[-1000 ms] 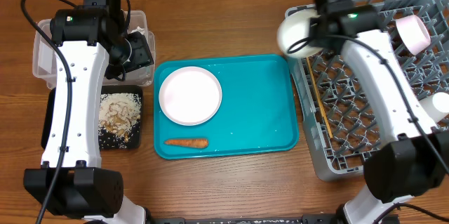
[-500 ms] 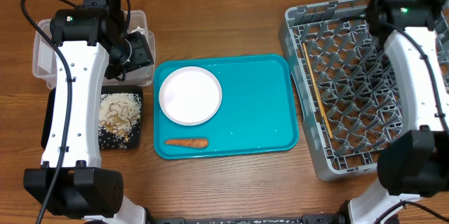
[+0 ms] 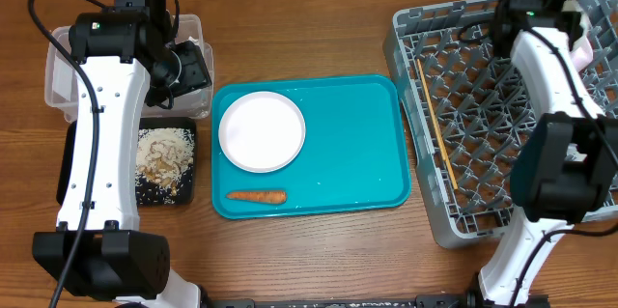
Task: Sort waste into correct bins and load items into the dishwasher
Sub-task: 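Lift the white bowl and place it in the rack with right gripper, then move right gripper back and grasp the white plate rim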
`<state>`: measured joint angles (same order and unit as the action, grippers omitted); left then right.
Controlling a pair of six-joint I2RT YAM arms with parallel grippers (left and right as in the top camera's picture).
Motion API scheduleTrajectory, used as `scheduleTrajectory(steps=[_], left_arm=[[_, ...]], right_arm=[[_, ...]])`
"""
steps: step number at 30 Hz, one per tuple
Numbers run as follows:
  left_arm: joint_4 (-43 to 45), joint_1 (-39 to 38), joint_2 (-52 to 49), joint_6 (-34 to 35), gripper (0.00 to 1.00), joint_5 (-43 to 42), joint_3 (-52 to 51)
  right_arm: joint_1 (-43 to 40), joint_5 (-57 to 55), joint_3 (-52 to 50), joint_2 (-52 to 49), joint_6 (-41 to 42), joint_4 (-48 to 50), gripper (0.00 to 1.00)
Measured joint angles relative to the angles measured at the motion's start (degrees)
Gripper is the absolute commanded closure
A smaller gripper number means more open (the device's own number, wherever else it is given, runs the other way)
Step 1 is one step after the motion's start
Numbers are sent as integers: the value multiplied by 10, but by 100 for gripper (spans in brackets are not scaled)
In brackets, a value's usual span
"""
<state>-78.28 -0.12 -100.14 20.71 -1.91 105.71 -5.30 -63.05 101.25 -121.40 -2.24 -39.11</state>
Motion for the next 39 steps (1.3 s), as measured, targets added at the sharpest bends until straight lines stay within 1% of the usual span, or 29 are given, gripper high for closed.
scheduleTrajectory(steps=[4,10,17,18,19,20,23,25,29,30,31,32,33,34,37,39], left_arm=[[3,0,0,0,37,0,0],[3,0,0,0,37,0,0],[3,0,0,0,37,0,0],[3,0,0,0,37,0,0],[3,0,0,0,37,0,0],[3,0,0,0,37,0,0],[3,0,0,0,37,0,0],[3,0,0,0,37,0,0],[3,0,0,0,37,0,0],[3,0,0,0,37,0,0],[3,0,0,0,37,0,0],[3,0,0,0,37,0,0],[3,0,0,0,37,0,0],[3,0,0,0,37,0,0],[3,0,0,0,37,0,0],[3,0,0,0,37,0,0]], right_arm=[[18,-17,2,-3,51,-57,96],[37,-15,4,-3,120,-118,96],[71,-18,4,-3,151,-164,96],[76,-17,4,-3,154,-171,90],[82,-13,4,-3,158,-180,76],[88,0,4,-3,160,-192,69],[107,47,4,-4,157,-220,66],[120,76,4,-4,160,-230,61],[132,117,4,-4,175,-242,58],[132,127,4,-4,178,-242,53],[131,137,4,-3,183,-242,45],[131,148,4,-2,187,-241,31],[129,162,4,1,189,-240,12],[129,176,3,7,190,-238,0],[128,246,3,42,183,-234,0],[128,332,3,77,165,-235,0]])
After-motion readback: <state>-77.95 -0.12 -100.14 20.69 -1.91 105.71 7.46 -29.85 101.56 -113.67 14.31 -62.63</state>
